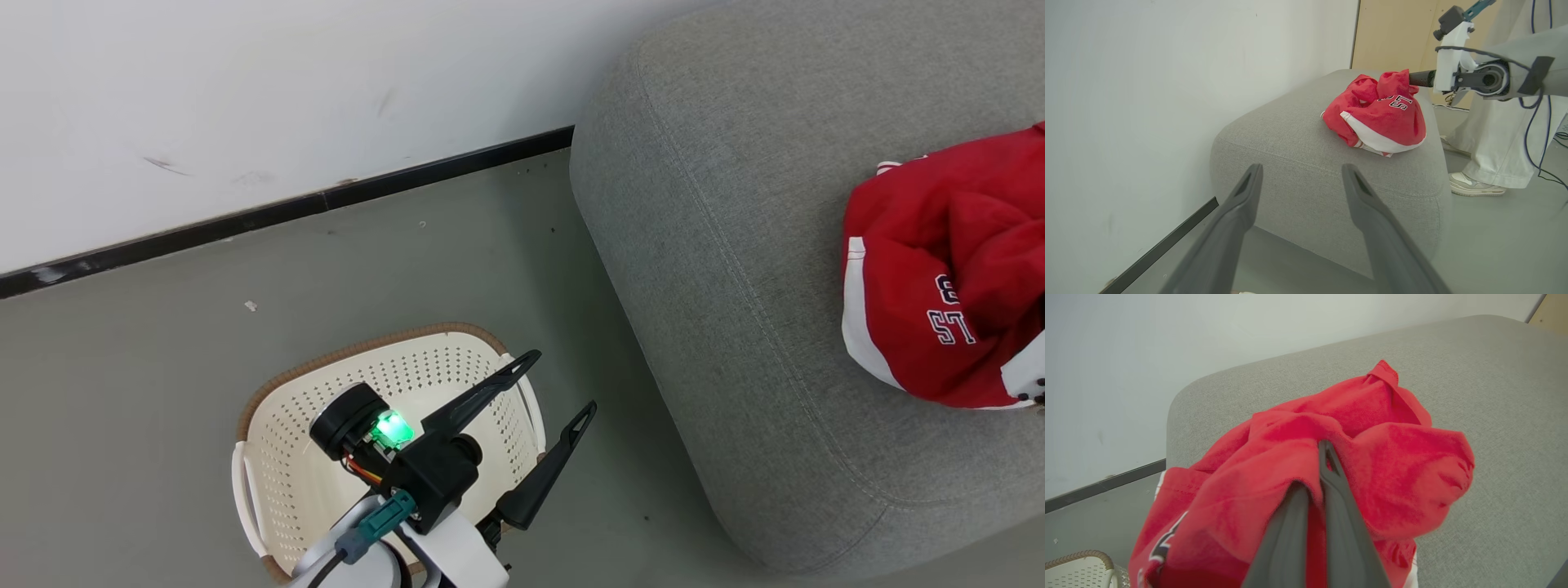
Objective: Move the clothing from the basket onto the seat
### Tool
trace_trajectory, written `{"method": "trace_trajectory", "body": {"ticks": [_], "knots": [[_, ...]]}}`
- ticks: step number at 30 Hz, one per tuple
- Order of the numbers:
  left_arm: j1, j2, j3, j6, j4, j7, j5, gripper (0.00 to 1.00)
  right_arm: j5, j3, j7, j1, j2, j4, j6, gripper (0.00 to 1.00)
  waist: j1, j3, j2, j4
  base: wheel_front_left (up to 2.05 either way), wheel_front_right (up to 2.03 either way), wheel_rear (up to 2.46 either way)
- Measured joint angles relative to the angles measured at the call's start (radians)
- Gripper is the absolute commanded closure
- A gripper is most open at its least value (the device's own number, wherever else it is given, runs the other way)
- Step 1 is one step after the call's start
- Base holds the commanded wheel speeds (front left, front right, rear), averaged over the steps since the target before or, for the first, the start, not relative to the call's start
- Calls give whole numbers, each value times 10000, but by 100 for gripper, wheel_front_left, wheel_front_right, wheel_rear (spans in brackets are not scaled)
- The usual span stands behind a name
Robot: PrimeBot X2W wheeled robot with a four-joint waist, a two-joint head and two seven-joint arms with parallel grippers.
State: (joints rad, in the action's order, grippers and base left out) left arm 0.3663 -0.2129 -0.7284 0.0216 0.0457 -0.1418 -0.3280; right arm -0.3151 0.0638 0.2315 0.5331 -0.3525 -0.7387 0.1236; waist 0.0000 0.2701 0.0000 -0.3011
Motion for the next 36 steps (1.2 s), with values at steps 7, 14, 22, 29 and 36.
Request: {"method": "trace_trajectory", "body": {"ticks": [7, 14, 22, 29, 36], "knots": [[-7, 132, 81, 0, -107, -6, -224, 0, 19, -399, 88, -2, 25, -73, 0, 8, 0, -109, 0, -122, 0, 0, 0], [-53, 240, 257, -12, -157, -111, -543, 0, 13, -616, 150, -50, 42, -46, 0, 0, 0, -217, 0, -212, 0, 0, 0], [-101, 184, 550, -169, -309, -201, -637, 0, 8, -805, 155, -705, 50, 554, 0, 0, 0, -366, 0, -322, 0, 0, 0], [-259, 134, 911, -370, -431, -293, -685, 0, 0, -802, 161, -1323, 59, 1636, 0, 0, 0, -475, 0, -486, 0, 0, 0], [-343, 59, 1118, -556, -550, -458, -752, 0, 19, -510, 161, -2242, 31, 2648, 0, 0, 0, -609, 0, -664, 0, 0, 0]]}}
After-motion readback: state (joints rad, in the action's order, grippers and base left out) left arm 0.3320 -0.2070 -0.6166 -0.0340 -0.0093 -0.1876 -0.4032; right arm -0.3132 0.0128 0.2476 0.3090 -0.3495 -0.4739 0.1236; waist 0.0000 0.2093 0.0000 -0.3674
